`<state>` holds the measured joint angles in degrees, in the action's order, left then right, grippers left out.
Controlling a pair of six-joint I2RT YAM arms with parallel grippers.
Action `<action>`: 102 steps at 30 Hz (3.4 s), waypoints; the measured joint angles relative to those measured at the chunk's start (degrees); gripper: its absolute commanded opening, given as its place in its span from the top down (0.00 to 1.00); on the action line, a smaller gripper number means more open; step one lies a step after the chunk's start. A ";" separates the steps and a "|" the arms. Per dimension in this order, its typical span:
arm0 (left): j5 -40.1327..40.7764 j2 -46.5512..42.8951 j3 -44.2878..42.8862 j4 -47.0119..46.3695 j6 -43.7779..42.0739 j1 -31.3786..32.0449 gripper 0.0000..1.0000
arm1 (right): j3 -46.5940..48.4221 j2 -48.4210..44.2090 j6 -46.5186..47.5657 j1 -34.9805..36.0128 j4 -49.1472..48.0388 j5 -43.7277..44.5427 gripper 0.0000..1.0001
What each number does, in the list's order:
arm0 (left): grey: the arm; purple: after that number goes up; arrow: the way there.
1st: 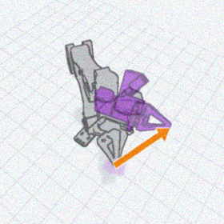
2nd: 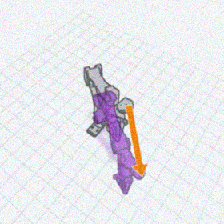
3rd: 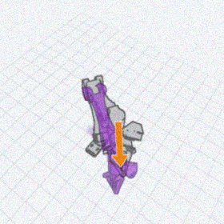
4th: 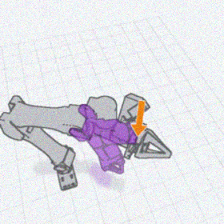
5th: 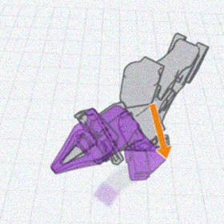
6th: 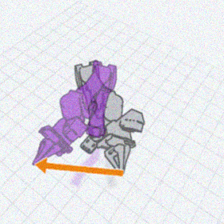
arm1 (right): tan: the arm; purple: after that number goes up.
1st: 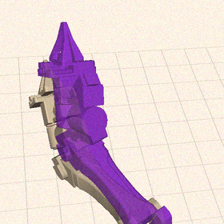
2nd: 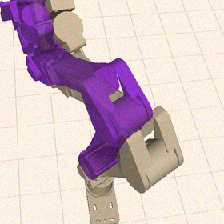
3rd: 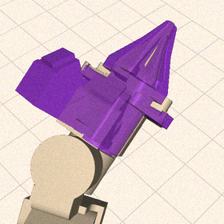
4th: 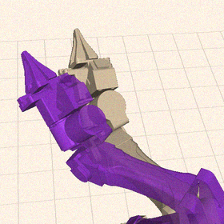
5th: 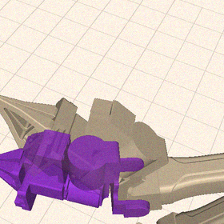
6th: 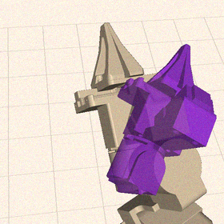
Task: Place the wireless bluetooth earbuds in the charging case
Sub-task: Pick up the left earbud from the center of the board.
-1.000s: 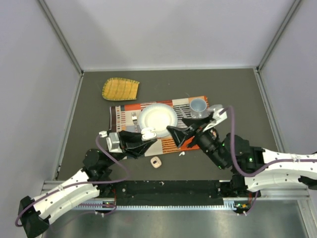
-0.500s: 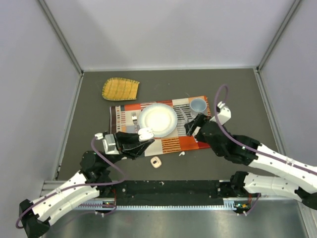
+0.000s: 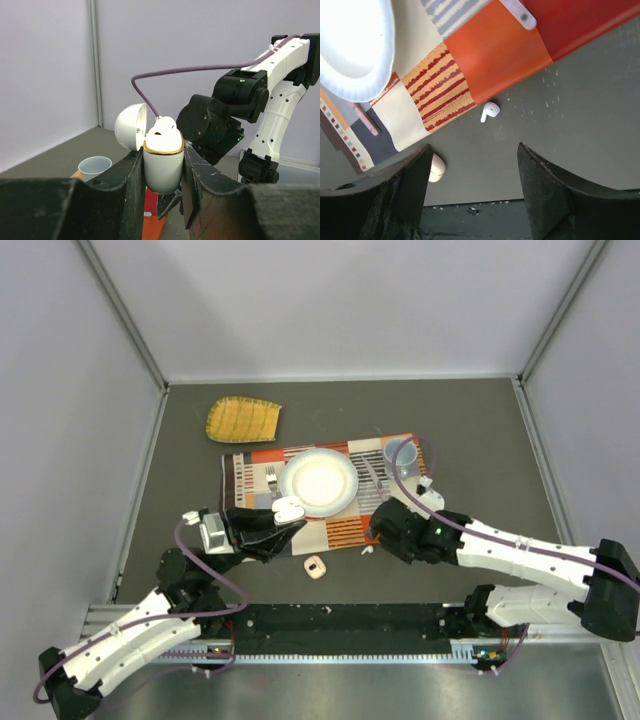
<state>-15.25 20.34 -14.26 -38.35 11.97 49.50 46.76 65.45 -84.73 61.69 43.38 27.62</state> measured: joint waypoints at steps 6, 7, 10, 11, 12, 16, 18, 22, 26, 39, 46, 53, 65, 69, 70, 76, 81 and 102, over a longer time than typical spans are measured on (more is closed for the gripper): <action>0.44 -0.79 0.00 0.61 0.09 0.00 1.00 | -2.47 0.50 -11.80 -2.05 1.11 -3.26 0.44; 0.57 -0.85 0.00 0.85 0.09 0.00 1.00 | -2.75 0.66 -13.25 -2.75 1.27 -3.89 0.44; 0.90 -1.14 0.00 1.33 0.15 0.00 1.00 | -3.19 1.27 -16.15 -4.37 1.53 -5.53 0.47; 1.03 -1.20 0.00 1.46 0.15 0.00 1.00 | -3.21 1.64 -16.90 -4.76 1.68 -6.12 0.51; 1.20 -1.25 0.00 1.55 0.15 0.00 1.00 | -3.21 2.12 -17.40 -5.05 1.64 -6.64 0.52; 1.31 -1.22 0.00 1.68 0.15 0.00 1.00 | -3.19 4.94 -18.34 -5.53 1.57 -8.87 0.54; 1.40 -1.20 0.00 1.75 0.15 0.00 1.00 | -3.17 7.08 -18.40 -5.75 1.49 -9.97 0.55; 1.42 -1.11 0.00 1.95 0.20 0.00 1.00 | -3.08 9.94 -18.38 -6.08 0.50 -11.63 0.56; 1.44 -0.96 0.00 2.08 0.33 0.00 1.00 | -2.14 11.54 -18.34 -6.27 -1.09 -12.50 0.56; 1.84 -0.94 0.00 2.43 0.28 0.00 1.00 | -0.74 16.22 -18.91 -7.13 -3.54 -15.13 0.59; 2.12 -0.42 0.00 2.47 0.28 0.00 1.00 | -0.46 16.90 -19.28 -7.17 -4.02 -14.56 0.60; 2.12 0.48 0.00 2.80 0.07 0.00 1.00 | -0.46 17.86 -20.96 -8.37 -4.28 -14.10 0.64; 2.12 0.59 0.00 2.86 0.07 0.00 1.00 | 0.85 19.12 -21.55 -8.63 -4.61 -13.77 0.67; 2.12 0.57 0.00 2.89 0.07 0.00 1.00 | 1.05 19.89 -21.53 -8.63 -4.96 -13.84 0.67; 2.14 0.57 0.00 2.89 0.07 0.00 1.00 | 1.05 19.96 -21.55 -8.63 -4.98 -13.84 0.68; 2.27 0.57 0.00 2.91 0.07 0.00 1.00 | 1.03 19.96 -21.64 -8.63 -5.01 -13.81 0.68; 2.27 0.59 0.00 2.91 0.09 0.00 1.00 | 0.94 20.26 -22.08 -8.63 -5.05 -13.86 0.68; 2.56 0.57 0.00 3.26 0.09 0.00 1.00 | -0.42 21.09 -23.43 -8.63 -5.73 -13.00 0.73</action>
<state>-12.69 20.91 -14.26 -35.09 12.05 49.50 46.35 86.54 -108.16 53.06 37.65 14.61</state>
